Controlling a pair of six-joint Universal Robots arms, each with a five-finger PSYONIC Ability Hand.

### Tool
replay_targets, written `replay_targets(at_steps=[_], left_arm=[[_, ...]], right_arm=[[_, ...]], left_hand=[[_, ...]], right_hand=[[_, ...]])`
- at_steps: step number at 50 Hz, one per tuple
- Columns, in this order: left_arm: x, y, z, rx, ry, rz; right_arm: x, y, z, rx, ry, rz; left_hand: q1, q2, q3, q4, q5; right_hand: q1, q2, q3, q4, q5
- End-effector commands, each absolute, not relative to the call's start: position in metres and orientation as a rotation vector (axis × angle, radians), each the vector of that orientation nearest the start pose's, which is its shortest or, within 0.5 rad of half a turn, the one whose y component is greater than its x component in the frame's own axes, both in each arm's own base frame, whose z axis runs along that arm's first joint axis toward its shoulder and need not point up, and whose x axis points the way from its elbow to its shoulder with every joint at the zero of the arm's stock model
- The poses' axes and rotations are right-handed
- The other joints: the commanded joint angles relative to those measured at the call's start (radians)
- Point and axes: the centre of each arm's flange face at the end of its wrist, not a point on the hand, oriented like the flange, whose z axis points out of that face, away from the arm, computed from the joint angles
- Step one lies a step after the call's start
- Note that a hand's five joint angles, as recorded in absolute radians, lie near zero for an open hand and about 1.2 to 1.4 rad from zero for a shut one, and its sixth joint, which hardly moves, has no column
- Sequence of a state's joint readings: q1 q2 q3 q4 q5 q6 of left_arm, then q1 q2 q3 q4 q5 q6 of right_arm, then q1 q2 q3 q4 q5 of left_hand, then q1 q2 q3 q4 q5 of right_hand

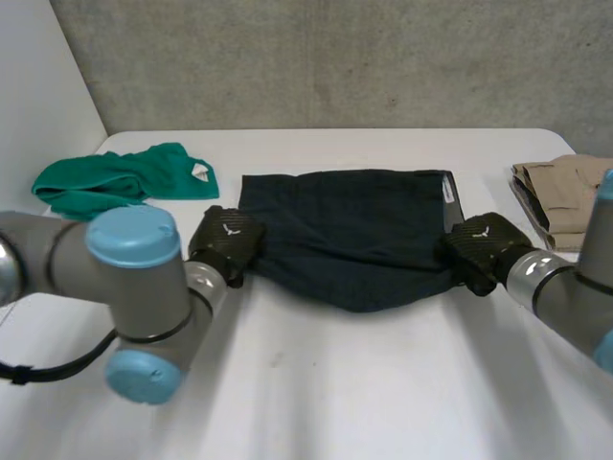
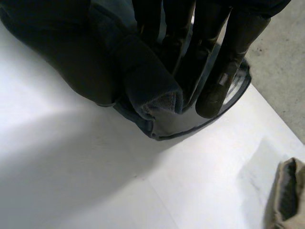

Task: Fold the laundry.

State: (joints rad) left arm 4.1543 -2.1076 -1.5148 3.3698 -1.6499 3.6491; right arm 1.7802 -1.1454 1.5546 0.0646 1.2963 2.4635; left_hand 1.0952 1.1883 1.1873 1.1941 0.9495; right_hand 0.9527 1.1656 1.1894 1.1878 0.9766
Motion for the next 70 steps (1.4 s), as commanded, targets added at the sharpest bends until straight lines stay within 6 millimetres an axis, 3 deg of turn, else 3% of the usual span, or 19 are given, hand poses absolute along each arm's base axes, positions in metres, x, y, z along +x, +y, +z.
replay_targets(at_steps=[1, 8, 12, 19, 29, 34, 38, 42, 43, 46, 47, 50, 52, 57, 62, 63, 66, 69, 70], left_arm=[[-0.276, -0.201, 0.234, 1.174, 2.116, -1.968], [-0.252, -0.164, 0.304, 1.087, 1.992, -2.157], [-0.244, -0.151, 0.318, 1.077, 1.980, -2.183], [-0.245, -0.152, 0.299, 1.125, 2.045, -2.097], [-0.267, -0.196, 0.259, 1.161, 2.146, -1.938], [-0.276, -0.209, 0.262, 1.155, 2.122, -1.968], [-0.290, -0.233, 0.275, 1.104, 2.033, -2.087], [-0.305, -0.272, 0.315, 0.951, 1.844, -2.314], [-0.305, -0.287, 0.339, 0.872, 1.736, -2.415], [-0.298, -0.311, 0.382, 0.701, 1.526, -2.569], [-0.292, -0.320, 0.410, 0.589, 1.380, -2.663], [-0.287, -0.323, 0.442, 0.465, 1.190, -2.767], [-0.289, -0.319, 0.456, 0.398, 1.097, -2.823], [-0.295, -0.315, 0.440, 0.428, 1.170, -2.802], [-0.298, -0.320, 0.377, 0.561, 1.394, -2.667], [-0.296, -0.321, 0.353, 0.601, 1.472, -2.609], [-0.294, -0.320, 0.313, 0.667, 1.601, -2.511], [-0.289, -0.312, 0.264, 0.751, 1.757, -2.372], [-0.287, -0.310, 0.250, 0.771, 1.798, -2.329]], right_arm=[[0.213, -0.267, 0.242, -1.465, 2.285, -1.737], [0.193, -0.239, 0.308, -1.438, 2.272, -1.876], [0.190, -0.222, 0.321, -1.445, 2.256, -1.861], [0.193, -0.215, 0.306, -1.463, 2.250, -1.747], [0.199, -0.256, 0.265, -1.453, 2.300, -1.633], [0.204, -0.272, 0.259, -1.435, 2.304, -1.623], [0.208, -0.294, 0.276, -1.388, 2.272, -1.763], [0.225, -0.329, 0.315, -1.282, 2.118, -2.078], [0.234, -0.340, 0.338, -1.211, 2.019, -2.233], [0.246, -0.350, 0.379, -1.077, 1.835, -2.459], [0.252, -0.352, 0.405, -0.985, 1.700, -2.581], [0.255, -0.353, 0.435, -0.873, 1.527, -2.721], [0.257, -0.355, 0.442, -0.838, 1.471, -2.752], [0.262, -0.356, 0.426, -0.856, 1.531, -2.683], [0.276, -0.349, 0.385, -0.949, 1.639, -2.529], [0.277, -0.350, 0.367, -0.974, 1.697, -2.472], [0.278, -0.351, 0.339, -1.014, 1.777, -2.374], [0.283, -0.350, 0.288, -1.089, 1.895, -2.199], [0.284, -0.349, 0.257, -1.122, 1.961, -2.096]], left_hand=[[0.301, 0.208, 0.209, 0.202, 0.272], [0.301, 0.208, 0.209, 0.202, 0.272], [0.301, 0.208, 0.209, 0.202, 0.272], [0.301, 0.208, 0.209, 0.202, 0.272], [0.301, 0.208, 0.209, 0.202, 0.272], [0.301, 0.208, 0.209, 0.202, 0.272], [0.301, 0.208, 0.209, 0.202, 0.272], [0.301, 0.208, 0.209, 0.202, 0.272], [0.301, 0.208, 0.209, 0.202, 0.272], [0.301, 0.208, 0.209, 0.202, 0.272], [0.301, 0.208, 0.209, 0.202, 0.272], [0.301, 0.208, 0.209, 0.202, 0.272], [0.301, 0.208, 0.209, 0.202, 0.272], [0.301, 0.208, 0.209, 0.202, 0.272], [0.301, 0.208, 0.209, 0.202, 0.272], [0.301, 0.208, 0.209, 0.202, 0.272], [0.301, 0.208, 0.209, 0.202, 0.272], [0.301, 0.208, 0.209, 0.202, 0.272], [0.301, 0.208, 0.209, 0.202, 0.272]], right_hand=[[0.444, 0.231, 0.207, 0.209, 0.245], [0.444, 0.231, 0.207, 0.209, 0.245], [0.444, 0.231, 0.207, 0.209, 0.245], [0.444, 0.231, 0.207, 0.209, 0.245], [0.444, 0.231, 0.207, 0.209, 0.245], [0.444, 0.231, 0.207, 0.209, 0.245], [0.444, 0.231, 0.207, 0.209, 0.245], [0.444, 0.231, 0.207, 0.209, 0.245], [0.444, 0.231, 0.207, 0.209, 0.245], [0.444, 0.231, 0.207, 0.209, 0.245], [0.444, 0.231, 0.207, 0.209, 0.245], [0.444, 0.231, 0.207, 0.209, 0.245], [0.444, 0.231, 0.207, 0.209, 0.245], [0.444, 0.231, 0.207, 0.209, 0.245], [0.444, 0.231, 0.207, 0.209, 0.245], [0.444, 0.231, 0.207, 0.209, 0.245], [0.444, 0.231, 0.207, 0.209, 0.245], [0.444, 0.231, 0.207, 0.209, 0.245], [0.444, 0.231, 0.207, 0.209, 0.245]])
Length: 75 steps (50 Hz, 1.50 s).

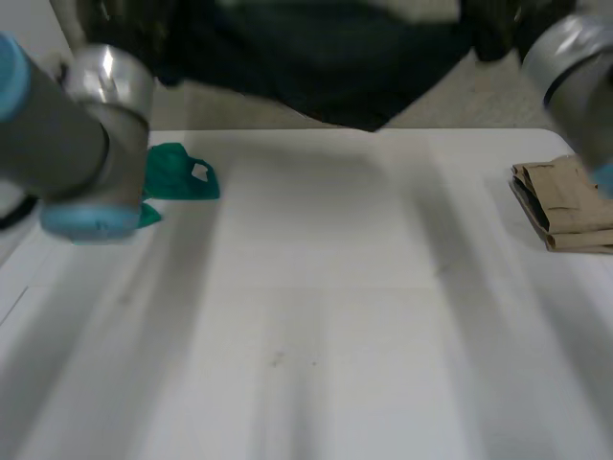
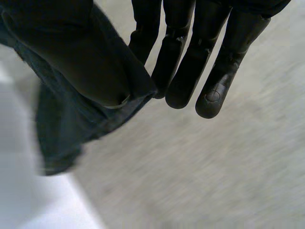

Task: Fold the laundry.

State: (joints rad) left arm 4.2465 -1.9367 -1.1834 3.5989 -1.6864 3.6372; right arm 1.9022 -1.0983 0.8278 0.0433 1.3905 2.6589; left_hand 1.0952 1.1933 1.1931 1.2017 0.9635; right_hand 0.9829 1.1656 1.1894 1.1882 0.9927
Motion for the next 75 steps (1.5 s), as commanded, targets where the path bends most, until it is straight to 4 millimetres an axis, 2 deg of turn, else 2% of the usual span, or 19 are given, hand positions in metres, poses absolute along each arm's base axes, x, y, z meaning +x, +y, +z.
replay_targets(at_steps=[1, 4, 5, 8, 10, 14, 19, 23, 27, 31, 37, 41, 46, 49, 50, 58, 65, 69, 75], left_arm=[[-0.287, -0.305, 0.222, 0.822, 1.874, -2.250], [-0.285, -0.292, 0.178, 0.905, 2.002, -2.101], [-0.284, -0.288, 0.171, 0.918, 2.022, -2.071], [-0.282, -0.270, 0.153, 0.961, 2.079, -1.985], [-0.282, -0.259, 0.148, 0.980, 2.102, -1.946], [-0.275, -0.235, 0.157, 1.003, 2.125, -1.889], [-0.262, -0.211, 0.165, 1.042, 2.183, -1.796], [-0.253, -0.188, 0.170, 1.101, 2.234, -1.694], [-0.242, -0.157, 0.175, 1.193, 2.286, -1.566], [-0.227, -0.126, 0.178, 1.292, 2.334, -1.402], [-0.220, -0.110, 0.189, 1.326, 2.365, -1.345], [-0.223, -0.115, 0.203, 1.291, 2.328, -1.446], [-0.237, -0.147, 0.228, 1.153, 2.235, -1.706], [-0.246, -0.164, 0.231, 1.097, 2.179, -1.819], [-0.254, -0.180, 0.227, 1.063, 2.137, -1.876], [-0.281, -0.253, 0.197, 0.936, 2.053, -1.980], [-0.302, -0.298, 0.168, 0.942, 2.027, -1.964], [-0.307, -0.328, 0.139, 0.960, 1.992, -1.904], [-0.305, -0.348, 0.120, 0.928, 1.938, -1.819]], right_arm=[[0.284, -0.348, 0.243, -1.137, 1.993, -2.049], [0.285, -0.341, 0.190, -1.200, 2.111, -1.870], [0.286, -0.337, 0.179, -1.223, 2.133, -1.823], [0.285, -0.324, 0.155, -1.276, 2.184, -1.721], [0.281, -0.321, 0.150, -1.276, 2.209, -1.694], [0.276, -0.309, 0.156, -1.283, 2.215, -1.678], [0.269, -0.291, 0.182, -1.288, 2.201, -1.700], [0.256, -0.273, 0.191, -1.365, 2.269, -1.576], [0.235, -0.242, 0.186, -1.579, 2.369, -1.274], [0.209, -0.218, 0.195, -1.747, 2.418, -1.078], [0.197, -0.211, 0.202, -1.792, 2.397, -1.053], [0.205, -0.216, 0.204, -1.685, 2.370, -1.151], [0.220, -0.239, 0.212, -1.502, 2.316, -1.381], [0.225, -0.255, 0.208, -1.439, 2.305, -1.474], [0.229, -0.267, 0.205, -1.415, 2.294, -1.529], [0.261, -0.303, 0.194, -1.416, 2.289, -1.669], [0.286, -0.346, 0.175, -1.400, 2.221, -1.861], [0.297, -0.367, 0.162, -1.383, 2.170, -1.961], [0.310, -0.386, 0.142, -1.366, 2.144, -2.068]], left_hand=[[0.301, 0.203, 0.203, 0.195, 0.258], [0.301, 0.203, 0.203, 0.195, 0.258], [0.301, 0.203, 0.203, 0.195, 0.258], [0.301, 0.203, 0.203, 0.195, 0.258], [0.301, 0.203, 0.203, 0.195, 0.258], [0.301, 0.203, 0.203, 0.195, 0.258], [0.301, 0.203, 0.203, 0.195, 0.258], [0.301, 0.203, 0.203, 0.195, 0.258], [0.301, 0.203, 0.203, 0.195, 0.258], [0.301, 0.203, 0.203, 0.195, 0.258], [0.301, 0.203, 0.203, 0.195, 0.258], [0.301, 0.203, 0.203, 0.195, 0.258], [0.301, 0.203, 0.203, 0.195, 0.258], [0.301, 0.203, 0.203, 0.195, 0.258], [0.301, 0.203, 0.203, 0.195, 0.258], [0.301, 0.203, 0.203, 0.195, 0.258], [0.301, 0.203, 0.203, 0.195, 0.258], [0.301, 0.203, 0.203, 0.195, 0.258], [0.301, 0.203, 0.203, 0.195, 0.258]], right_hand=[[0.413, 0.231, 0.207, 0.208, 0.229], [0.413, 0.231, 0.207, 0.208, 0.229], [0.413, 0.231, 0.207, 0.208, 0.229], [0.413, 0.231, 0.207, 0.208, 0.229], [0.413, 0.231, 0.207, 0.208, 0.229], [0.413, 0.231, 0.207, 0.208, 0.229], [0.413, 0.231, 0.207, 0.208, 0.229], [0.413, 0.231, 0.207, 0.208, 0.229], [0.413, 0.231, 0.207, 0.208, 0.229], [0.413, 0.231, 0.207, 0.208, 0.229], [0.413, 0.231, 0.207, 0.208, 0.229], [0.413, 0.231, 0.207, 0.208, 0.229], [0.413, 0.231, 0.207, 0.208, 0.229], [0.413, 0.231, 0.207, 0.208, 0.229], [0.413, 0.231, 0.207, 0.208, 0.229], [0.413, 0.231, 0.207, 0.208, 0.229], [0.413, 0.231, 0.207, 0.208, 0.229], [0.413, 0.231, 0.207, 0.208, 0.229], [0.413, 0.231, 0.207, 0.208, 0.229]])
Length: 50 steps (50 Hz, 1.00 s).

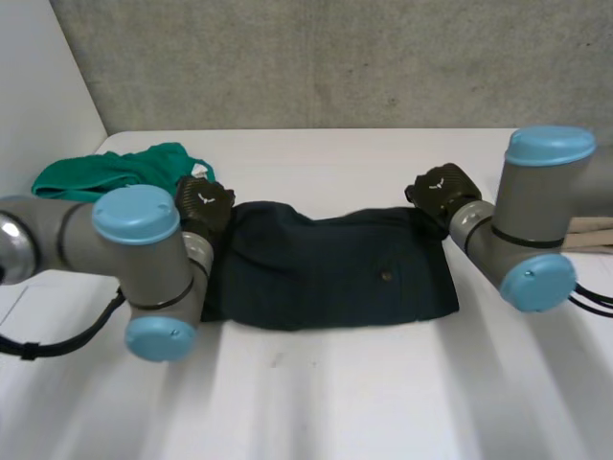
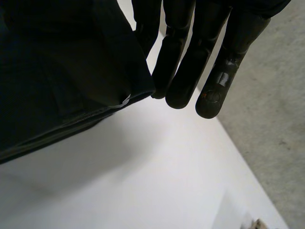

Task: Fold the laundry.

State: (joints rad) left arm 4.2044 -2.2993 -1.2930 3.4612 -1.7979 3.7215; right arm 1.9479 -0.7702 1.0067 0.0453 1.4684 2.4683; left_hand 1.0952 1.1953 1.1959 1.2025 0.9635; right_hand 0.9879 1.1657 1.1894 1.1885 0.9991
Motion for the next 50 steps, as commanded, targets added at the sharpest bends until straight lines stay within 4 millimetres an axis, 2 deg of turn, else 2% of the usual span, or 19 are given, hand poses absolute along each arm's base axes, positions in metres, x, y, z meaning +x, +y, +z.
replay_targets(at_steps=[1, 5, 9, 10, 12, 16, 17, 18, 21, 22, 25, 28, 29, 32, 35, 37, 44, 47, 50], left_arm=[[-0.304, -0.349, 0.118, 0.921, 1.937, -1.810], [-0.302, -0.353, 0.120, 0.889, 1.925, -1.839], [-0.306, -0.346, 0.128, 0.888, 1.899, -1.881], [-0.305, -0.344, 0.136, 0.884, 1.891, -1.893], [-0.306, -0.339, 0.142, 0.885, 1.886, -1.902], [-0.307, -0.325, 0.156, 0.895, 1.880, -1.927], [-0.306, -0.324, 0.160, 0.890, 1.876, -1.932], [-0.302, -0.320, 0.170, 0.877, 1.869, -1.941], [-0.293, -0.314, 0.185, 0.855, 1.856, -1.955], [-0.284, -0.311, 0.195, 0.837, 1.850, -1.960], [-0.268, -0.304, 0.204, 0.825, 1.858, -1.961], [-0.264, -0.295, 0.207, 0.856, 1.875, -1.980], [-0.262, -0.287, 0.206, 0.894, 1.894, -1.993], [-0.260, -0.271, 0.201, 0.964, 1.946, -1.992], [-0.259, -0.250, 0.183, 1.091, 2.048, -1.946], [-0.258, -0.246, 0.177, 1.121, 2.078, -1.926], [-0.249, -0.260, 0.157, 1.105, 2.121, -1.855], [-0.246, -0.268, 0.148, 1.095, 2.142, -1.821], [-0.245, -0.277, 0.139, 1.084, 2.152, -1.805]], right_arm=[[0.312, -0.387, 0.141, -1.366, 2.133, -2.080], [0.317, -0.396, 0.128, -1.386, 2.102, -2.139], [0.322, -0.402, 0.122, -1.410, 2.081, -2.201], [0.322, -0.404, 0.124, -1.398, 2.091, -2.225], [0.322, -0.406, 0.128, -1.376, 2.099, -2.249], [0.320, -0.408, 0.151, -1.291, 2.104, -2.317], [0.319, -0.408, 0.160, -1.263, 2.095, -2.331], [0.317, -0.406, 0.179, -1.194, 2.076, -2.358], [0.310, -0.402, 0.204, -1.088, 2.058, -2.373], [0.307, -0.395, 0.217, -1.029, 2.048, -2.361], [0.302, -0.377, 0.238, -1.008, 2.024, -2.326], [0.297, -0.360, 0.245, -1.067, 2.036, -2.240], [0.293, -0.349, 0.243, -1.104, 2.070, -2.150], [0.280, -0.338, 0.232, -1.140, 2.151, -1.995], [0.261, -0.321, 0.202, -1.157, 2.309, -1.722], [0.255, -0.311, 0.186, -1.136, 2.361, -1.620], [0.247, -0.300, 0.151, -1.117, 2.337, -1.557], [0.248, -0.299, 0.145, -1.118, 2.308, -1.588], [0.246, -0.302, 0.141, -1.110, 2.288, -1.631]], left_hand=[[0.301, 0.201, 0.200, 0.194, 0.258], [0.301, 0.201, 0.200, 0.194, 0.258], [-0.278, -0.378, -0.379, -0.385, -0.321], [-0.672, -0.772, -0.773, -0.780, -0.715], [-0.907, -1.007, -1.008, -1.014, -0.950], [-0.921, -1.021, -1.021, -1.028, -0.963], [-0.921, -1.021, -1.021, -1.028, -0.963], [-0.921, -1.021, -1.021, -1.028, -0.963], [-0.921, -1.021, -1.021, -1.028, -0.963], [-0.921, -1.021, -1.021, -1.028, -0.963], [-0.914, -1.014, -1.015, -1.021, -0.957], [-0.896, -0.996, -0.997, -1.004, -0.939], [-0.882, -0.982, -0.983, -0.989, -0.925], [-0.873, -0.973, -0.974, -0.980, -0.916], [-0.829, -0.929, -0.930, -0.936, -0.872], [-0.762, -0.862, -0.862, -0.869, -0.805], [-0.629, -0.729, -0.730, -0.737, -0.672], [-0.585, -0.685, -0.686, -0.693, -0.628], [-0.427, -0.527, -0.528, -0.535, -0.470]], right_hand=[[0.408, 0.231, 0.207, 0.208, 0.223], [0.408, 0.231, 0.207, 0.208, 0.223], [0.408, 0.231, 0.207, 0.208, 0.223], [-0.218, -0.396, -0.420, -0.419, -0.404], [-0.813, -0.991, -1.015, -1.014, -0.999], [-0.813, -0.991, -1.015, -1.014, -0.999], [-0.813, -0.991, -1.015, -1.014, -0.999], [-0.813, -0.991, -1.015, -1.014, -0.999], [-0.813, -0.991, -1.015, -1.014, -0.999], [-0.813, -0.991, -1.015, -1.014, -0.999], [-0.813, -0.991, -1.015, -1.014, -0.999], [-0.813, -0.991, -1.015, -1.014, -0.999], [-0.813, -0.991, -1.015, -1.014, -0.999], [-0.813, -0.991, -1.015, -1.014, -0.999], [-0.813, -0.991, -1.015, -1.014, -0.999], [-0.757, -0.935, -0.958, -0.957, -0.942], [-0.589, -0.767, -0.791, -0.790, -0.775], [-0.557, -0.734, -0.758, -0.757, -0.742], [-0.548, -0.726, -0.749, -0.748, -0.733]])
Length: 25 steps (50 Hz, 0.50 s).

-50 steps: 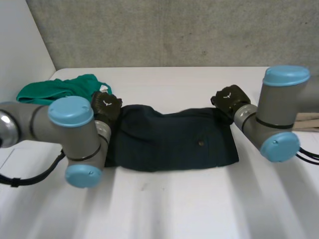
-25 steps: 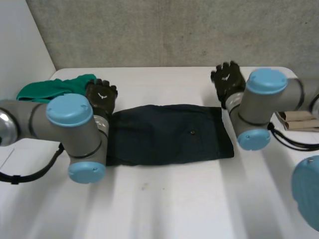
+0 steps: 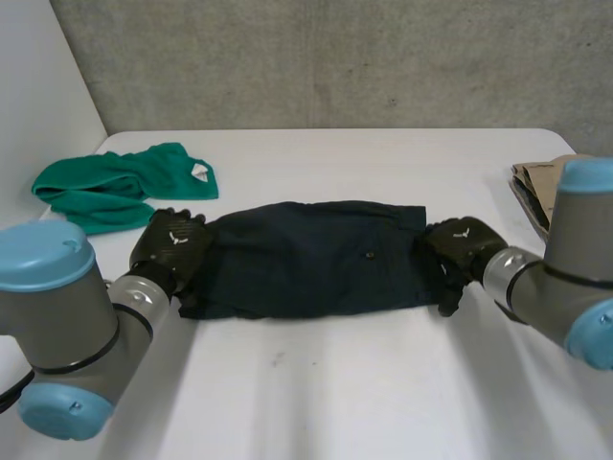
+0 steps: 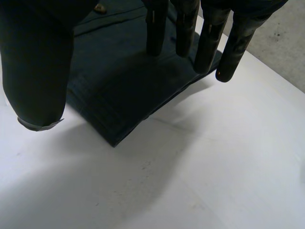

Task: Fold the laundry.

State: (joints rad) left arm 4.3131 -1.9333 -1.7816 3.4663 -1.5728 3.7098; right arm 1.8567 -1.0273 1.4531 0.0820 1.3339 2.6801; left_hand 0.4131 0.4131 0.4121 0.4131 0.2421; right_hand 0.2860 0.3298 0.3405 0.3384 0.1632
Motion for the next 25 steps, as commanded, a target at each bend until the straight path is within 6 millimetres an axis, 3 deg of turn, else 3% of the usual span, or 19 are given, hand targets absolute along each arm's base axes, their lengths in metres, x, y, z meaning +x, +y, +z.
replay_targets(at_steps=[1, 6, 17, 20, 24, 25], left_arm=[[-0.246, -0.278, 0.137, 1.084, 2.157, -1.800], [-0.246, -0.274, 0.128, 1.106, 2.182, -1.764], [-0.240, -0.245, 0.149, 1.133, 2.224, -1.709], [-0.240, -0.239, 0.149, 1.152, 2.244, -1.677], [-0.239, -0.235, 0.154, 1.159, 2.253, -1.659], [-0.239, -0.234, 0.157, 1.156, 2.249, -1.670]], right_arm=[[0.246, -0.302, 0.140, -1.109, 2.286, -1.633], [0.246, -0.302, 0.134, -1.108, 2.281, -1.633], [0.250, -0.305, 0.126, -1.120, 2.235, -1.647], [0.251, -0.304, 0.121, -1.126, 2.237, -1.628], [0.254, -0.306, 0.115, -1.129, 2.232, -1.630], [0.254, -0.308, 0.112, -1.129, 2.232, -1.641]], left_hand=[[0.337, 0.337, 0.338, 0.337, 0.333], [0.903, 0.903, 0.904, 0.903, 0.900], [0.983, 0.983, 0.984, 0.983, 0.980], [0.937, 0.937, 0.938, 0.937, 0.933], [0.489, 0.488, 0.490, 0.488, 0.485], [0.336, 0.336, 0.337, 0.336, 0.333]], right_hand=[[0.157, 0.113, 0.103, 0.105, 0.105], [0.166, 0.122, 0.111, 0.113, 0.114], [0.377, 0.333, 0.322, 0.325, 0.325], [0.436, 0.392, 0.381, 0.383, 0.384], [0.612, 0.568, 0.557, 0.559, 0.560], [0.795, 0.752, 0.741, 0.743, 0.744]])
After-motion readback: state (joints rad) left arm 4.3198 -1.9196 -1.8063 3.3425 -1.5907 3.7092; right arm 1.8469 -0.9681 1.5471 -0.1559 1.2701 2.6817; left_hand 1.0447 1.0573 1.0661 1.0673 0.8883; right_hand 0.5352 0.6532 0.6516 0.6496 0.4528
